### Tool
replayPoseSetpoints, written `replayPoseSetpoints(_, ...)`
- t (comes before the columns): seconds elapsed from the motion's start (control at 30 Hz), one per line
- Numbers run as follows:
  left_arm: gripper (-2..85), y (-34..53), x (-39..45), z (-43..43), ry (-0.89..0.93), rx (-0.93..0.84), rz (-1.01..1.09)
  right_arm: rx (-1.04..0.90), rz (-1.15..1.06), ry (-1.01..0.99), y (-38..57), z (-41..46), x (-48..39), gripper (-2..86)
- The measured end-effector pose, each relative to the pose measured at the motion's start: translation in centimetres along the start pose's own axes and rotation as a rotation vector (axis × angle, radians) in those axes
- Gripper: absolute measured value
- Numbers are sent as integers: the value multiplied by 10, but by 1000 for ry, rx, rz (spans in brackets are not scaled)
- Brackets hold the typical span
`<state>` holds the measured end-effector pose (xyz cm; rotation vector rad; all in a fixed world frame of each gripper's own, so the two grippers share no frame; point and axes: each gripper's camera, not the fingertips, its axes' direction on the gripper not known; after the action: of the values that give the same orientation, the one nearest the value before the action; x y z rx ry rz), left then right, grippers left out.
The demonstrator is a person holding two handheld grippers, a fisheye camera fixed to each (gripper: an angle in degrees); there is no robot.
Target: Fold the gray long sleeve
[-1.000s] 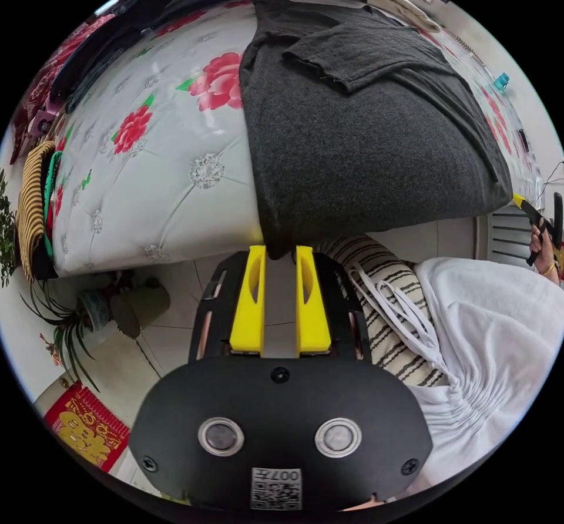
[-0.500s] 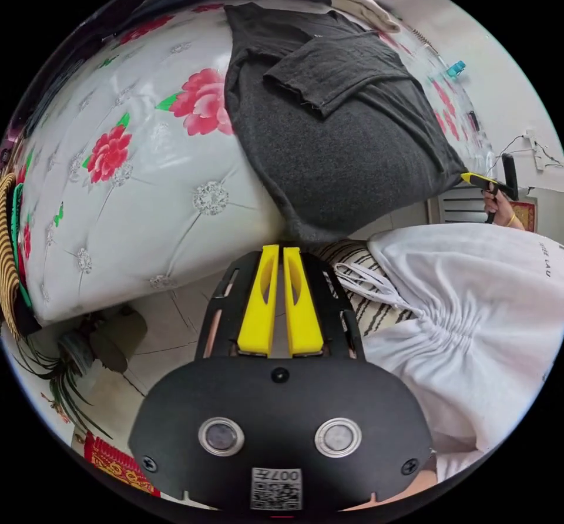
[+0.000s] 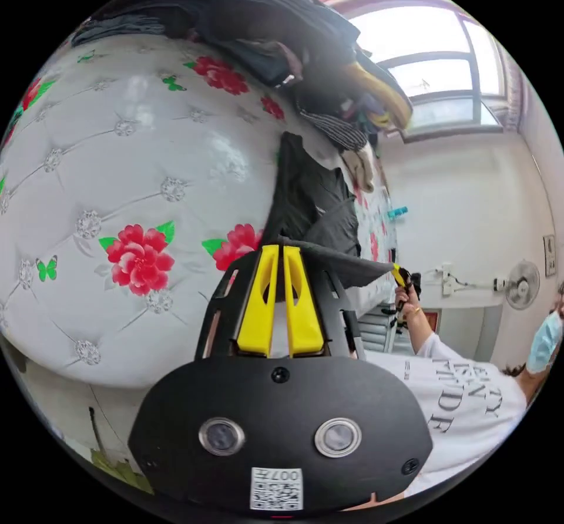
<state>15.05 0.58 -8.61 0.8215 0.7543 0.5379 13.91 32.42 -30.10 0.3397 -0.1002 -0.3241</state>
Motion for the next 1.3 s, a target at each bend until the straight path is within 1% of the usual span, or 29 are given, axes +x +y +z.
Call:
replayPoseSetpoints(0.03,-2,-19,-11,7,-5,53,-43,54,11,89,-14,15,-2,11)
replayPoseSetpoints(0.07,0,-26,-15,11,-8,77,-62,52,20,180,-23,33,-3,15)
replayPoseSetpoints(0.13,23,-43,-27,26,-64,73,-138,15,37,280,-27,58,-5,21)
replayPoseSetpoints(0.2,39,-43,-20,27,-100,71,-82,-11,-27,329,-19,73,-13,25)
replayPoseSetpoints(0.27,48,-34,-13,27,-182,37,-11,-36,-109,405,3,83,-20,27)
replayPoseSetpoints(0.3,52,-24,-9,28,-226,17,27,-40,-123,423,8,85,-20,27)
replayPoseSetpoints(0.37,56,-6,-5,31,-247,-10,73,-56,-147,488,28,91,-16,27)
replayPoseSetpoints(0.5,77,20,11,62,-256,-75,140,-62,-143,516,35,106,-6,25)
replayPoseSetpoints(0.6,73,14,23,95,-268,-103,153,-87,-156,483,26,133,-4,23)
replayPoseSetpoints(0.67,42,6,30,116,-287,-117,156,-196,-159,477,18,166,-4,14)
replayPoseSetpoints(0.73,3,1,38,149,-357,-210,177,-244,-173,509,19,178,-11,7)
replayPoseSetpoints(0.8,-4,6,49,153,-370,-220,206,-241,-240,538,29,172,-25,3)
replayPoseSetpoints(0.87,-7,18,57,145,-385,-216,224,-202,-305,549,53,143,-40,1)
replayPoseSetpoints(0.93,-8,44,66,135,-403,-207,249,-197,-324,565,76,124,-43,1)
replayPoseSetpoints(1.0,-6,67,72,138,-396,-215,269,-236,-311,570,97,119,-39,3)
replayPoseSetpoints(1.07,-2,86,75,150,-347,-229,271,-311,-271,597,117,126,-24,9)
replayPoseSetpoints(1.1,4,96,76,159,-327,-221,264,-312,-259,619,120,128,-20,12)
replayPoseSetpoints(1.13,13,101,77,166,-360,-211,248,-303,-239,655,122,127,-16,20)
replayPoseSetpoints(1.2,62,103,82,173,-398,-209,257,-260,-218,623,117,121,-17,32)
replayPoseSetpoints(1.27,86,98,93,175,-380,-197,280,-160,-221,572,105,114,-24,46)
replayPoseSetpoints(1.3,100,92,103,177,-370,-181,310,-143,-227,566,101,115,-26,50)
